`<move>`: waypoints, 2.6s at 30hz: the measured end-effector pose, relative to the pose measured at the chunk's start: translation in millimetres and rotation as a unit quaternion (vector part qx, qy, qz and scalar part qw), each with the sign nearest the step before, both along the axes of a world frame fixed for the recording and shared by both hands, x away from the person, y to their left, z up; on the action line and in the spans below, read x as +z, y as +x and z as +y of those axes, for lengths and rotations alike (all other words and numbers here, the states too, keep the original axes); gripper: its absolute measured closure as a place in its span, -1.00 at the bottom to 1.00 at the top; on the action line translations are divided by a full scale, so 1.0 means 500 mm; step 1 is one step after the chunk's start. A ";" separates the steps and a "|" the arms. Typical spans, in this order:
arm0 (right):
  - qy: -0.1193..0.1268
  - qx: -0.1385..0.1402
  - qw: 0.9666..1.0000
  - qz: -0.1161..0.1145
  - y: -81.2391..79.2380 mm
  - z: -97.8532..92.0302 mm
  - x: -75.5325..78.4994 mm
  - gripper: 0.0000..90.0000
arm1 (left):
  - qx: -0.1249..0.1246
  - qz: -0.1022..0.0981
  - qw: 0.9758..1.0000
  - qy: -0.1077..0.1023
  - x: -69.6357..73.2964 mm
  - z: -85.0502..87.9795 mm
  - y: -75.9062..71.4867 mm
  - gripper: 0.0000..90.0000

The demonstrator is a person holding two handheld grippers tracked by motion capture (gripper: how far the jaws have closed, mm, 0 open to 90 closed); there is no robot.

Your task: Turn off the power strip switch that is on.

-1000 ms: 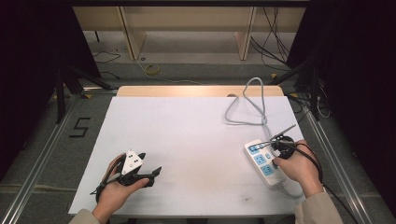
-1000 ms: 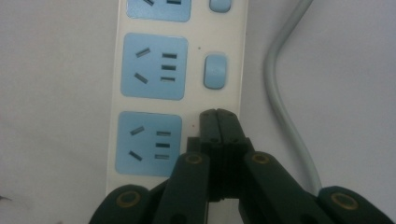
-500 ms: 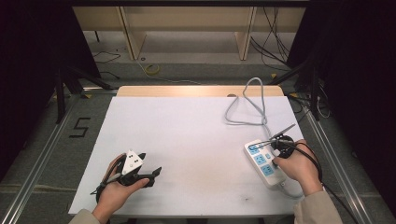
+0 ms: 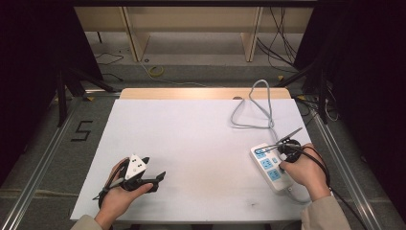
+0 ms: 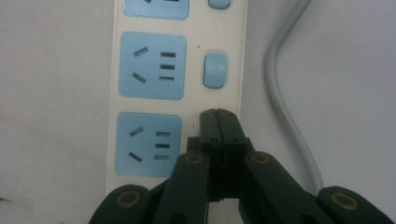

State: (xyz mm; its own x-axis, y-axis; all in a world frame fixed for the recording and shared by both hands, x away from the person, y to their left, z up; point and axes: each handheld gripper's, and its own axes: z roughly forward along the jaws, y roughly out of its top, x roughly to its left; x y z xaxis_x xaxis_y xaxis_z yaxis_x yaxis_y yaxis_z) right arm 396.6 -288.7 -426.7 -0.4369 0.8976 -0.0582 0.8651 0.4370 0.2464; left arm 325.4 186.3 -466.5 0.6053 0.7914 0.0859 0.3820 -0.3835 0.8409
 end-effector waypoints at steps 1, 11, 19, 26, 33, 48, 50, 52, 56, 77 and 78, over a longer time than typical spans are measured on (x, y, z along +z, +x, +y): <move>0.000 0.000 1.000 0.000 0.000 0.000 0.000 1.00 | 0.000 0.000 1.000 0.000 0.000 0.000 0.000 -0.49; 0.001 0.001 1.000 -0.003 -0.001 -0.001 0.000 1.00 | 0.000 0.000 1.000 0.000 0.000 0.001 0.000 -0.49; 0.002 0.001 1.000 -0.005 -0.002 -0.002 0.001 1.00 | 0.000 0.000 1.000 0.001 0.000 0.001 0.001 -0.49; 0.002 0.002 1.000 -0.005 -0.002 -0.001 0.001 1.00 | 0.000 0.001 1.000 0.001 0.000 0.001 0.000 -0.49; 0.001 0.003 1.000 -0.006 -0.002 -0.001 0.001 1.00 | 0.000 0.000 1.000 0.001 0.000 0.001 0.001 -0.49; 0.000 0.006 1.000 -0.005 -0.002 -0.001 0.003 1.00 | -0.001 0.000 1.000 0.002 0.000 0.001 0.001 -0.49; 0.001 0.006 1.000 -0.007 -0.002 -0.001 0.002 1.00 | -0.001 0.000 1.000 0.002 0.000 0.001 0.001 -0.49; 0.001 0.007 1.000 -0.007 -0.002 -0.001 0.002 1.00 | -0.001 0.000 1.000 0.002 0.000 0.001 0.001 -0.49; 0.008 0.006 1.000 -0.012 -0.004 -0.004 0.011 1.00 | -0.001 0.001 1.000 0.002 0.000 0.001 0.001 -0.49; 0.077 0.029 0.994 -0.071 -0.009 0.003 0.011 0.96 | -0.001 0.000 1.000 0.003 0.000 0.001 0.001 -0.49; 0.080 0.030 0.993 -0.076 -0.009 0.004 0.012 0.95 | -0.001 0.000 1.000 0.003 0.000 0.001 0.001 -0.49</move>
State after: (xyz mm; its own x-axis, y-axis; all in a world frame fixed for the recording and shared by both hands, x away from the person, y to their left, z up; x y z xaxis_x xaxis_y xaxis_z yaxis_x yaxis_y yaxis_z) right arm 392.1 -286.7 -420.6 -0.4875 0.8730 0.0139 0.7857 0.4317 0.4431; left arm 326.1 186.7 -466.7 0.6067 0.7898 0.0903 0.3810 -0.3887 0.8389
